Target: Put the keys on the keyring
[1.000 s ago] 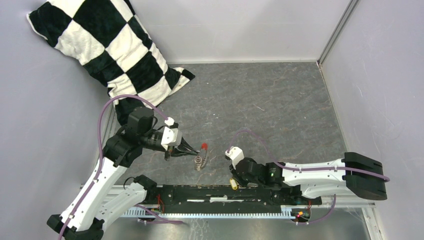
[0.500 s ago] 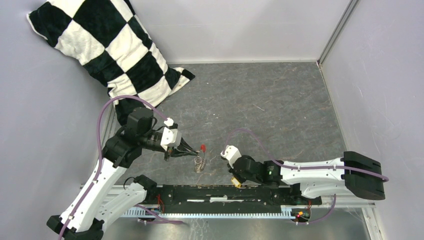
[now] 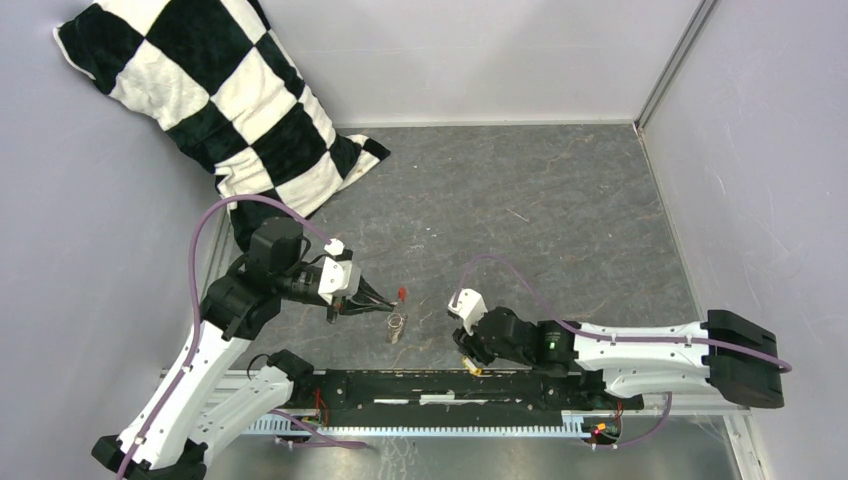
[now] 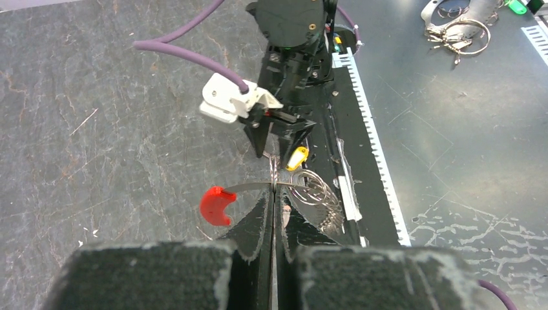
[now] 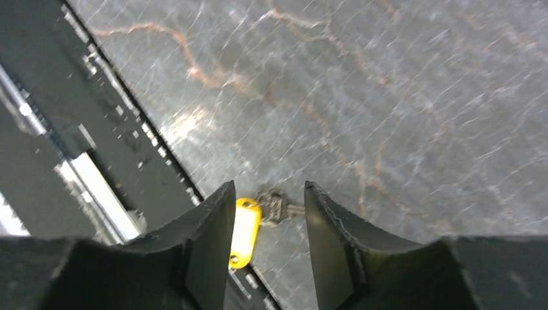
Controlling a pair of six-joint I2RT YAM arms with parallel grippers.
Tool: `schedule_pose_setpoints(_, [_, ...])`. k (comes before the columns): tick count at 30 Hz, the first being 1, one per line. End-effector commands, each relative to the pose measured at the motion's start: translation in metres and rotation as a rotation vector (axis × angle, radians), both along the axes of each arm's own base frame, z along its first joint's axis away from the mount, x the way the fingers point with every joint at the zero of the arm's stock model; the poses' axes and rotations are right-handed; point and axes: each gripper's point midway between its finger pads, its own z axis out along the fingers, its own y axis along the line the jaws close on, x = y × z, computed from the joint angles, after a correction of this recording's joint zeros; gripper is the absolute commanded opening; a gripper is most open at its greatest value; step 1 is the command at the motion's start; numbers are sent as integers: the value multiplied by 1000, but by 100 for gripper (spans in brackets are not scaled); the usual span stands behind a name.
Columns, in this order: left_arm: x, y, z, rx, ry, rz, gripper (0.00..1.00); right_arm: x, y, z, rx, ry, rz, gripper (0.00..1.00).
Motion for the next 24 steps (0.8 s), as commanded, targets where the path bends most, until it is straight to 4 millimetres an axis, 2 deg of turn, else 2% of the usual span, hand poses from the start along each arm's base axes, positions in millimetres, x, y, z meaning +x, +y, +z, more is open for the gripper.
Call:
schedule_pose_setpoints(1, [0,-1,5,-10,12,8,2,-25,5,3,87,132,-28,52])
schedule_pose_setpoints(8, [-2,0,5,-8,6,1,2,-33,11,3,45,193,-22,60])
schedule_pose_setpoints(24, [-3,2,8,-9,-12,4,2,-27,14,-16,-59,191,-43,53])
